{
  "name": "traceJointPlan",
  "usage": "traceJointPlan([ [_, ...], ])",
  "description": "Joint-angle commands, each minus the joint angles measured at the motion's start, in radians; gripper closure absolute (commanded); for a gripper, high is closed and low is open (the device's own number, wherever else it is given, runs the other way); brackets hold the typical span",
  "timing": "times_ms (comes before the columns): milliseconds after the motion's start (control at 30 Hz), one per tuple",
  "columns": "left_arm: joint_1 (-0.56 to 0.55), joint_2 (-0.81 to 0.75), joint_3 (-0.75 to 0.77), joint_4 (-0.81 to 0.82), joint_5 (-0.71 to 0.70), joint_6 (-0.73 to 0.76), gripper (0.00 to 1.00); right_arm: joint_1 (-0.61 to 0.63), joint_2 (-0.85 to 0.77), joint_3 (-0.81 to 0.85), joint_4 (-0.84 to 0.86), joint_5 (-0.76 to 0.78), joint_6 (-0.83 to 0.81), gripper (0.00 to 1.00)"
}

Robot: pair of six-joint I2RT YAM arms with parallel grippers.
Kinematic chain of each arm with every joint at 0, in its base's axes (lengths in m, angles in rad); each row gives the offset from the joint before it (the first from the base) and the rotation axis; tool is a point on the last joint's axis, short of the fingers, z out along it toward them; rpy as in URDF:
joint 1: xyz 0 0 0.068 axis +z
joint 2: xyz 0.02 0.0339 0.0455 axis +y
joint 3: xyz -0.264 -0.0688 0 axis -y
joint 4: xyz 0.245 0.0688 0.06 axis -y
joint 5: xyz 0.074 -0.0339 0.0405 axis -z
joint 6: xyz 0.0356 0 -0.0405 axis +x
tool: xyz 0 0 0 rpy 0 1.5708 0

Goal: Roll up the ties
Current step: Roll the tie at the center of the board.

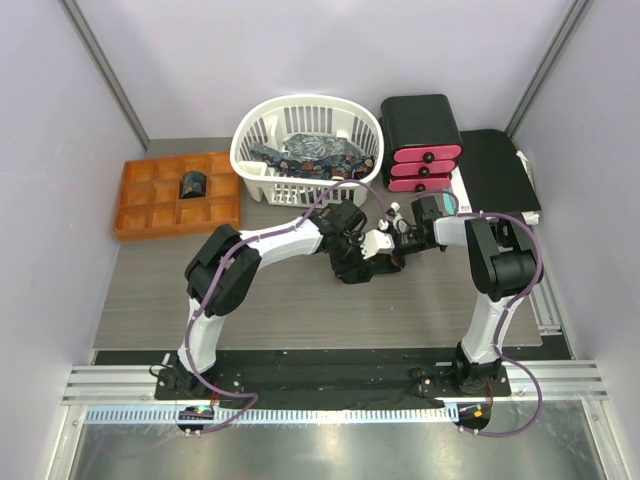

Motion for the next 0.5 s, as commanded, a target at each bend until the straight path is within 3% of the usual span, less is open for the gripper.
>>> traceJointPlan([
  [0,-0.006,0.089,-0.055,-0.074,-0.051,-0.011,0.7,0.028,-0.017,-0.009,0.074,-0.013,0.036,0.5],
  [133,-0.006,0.08,-0.06,-0.067,-0.05,-0.014,0.67,0.033,0.044,-0.005,0.06,0.033,-0.006,0.65],
  [167,-0.006,0.069,-0.064,-0.062,-0.048,-0.014,0.65,0.031,0.057,-0.001,0.045,0.053,-0.02,0.78],
  [267,-0.001,0.035,-0.081,-0.038,-0.045,-0.021,0.58,0.028,0.087,0.01,-0.001,0.095,-0.066,0.99],
  [467,0.0,-0.032,-0.077,-0.008,-0.022,-0.041,0.41,0.023,0.103,0.018,-0.059,0.188,-0.124,0.99],
])
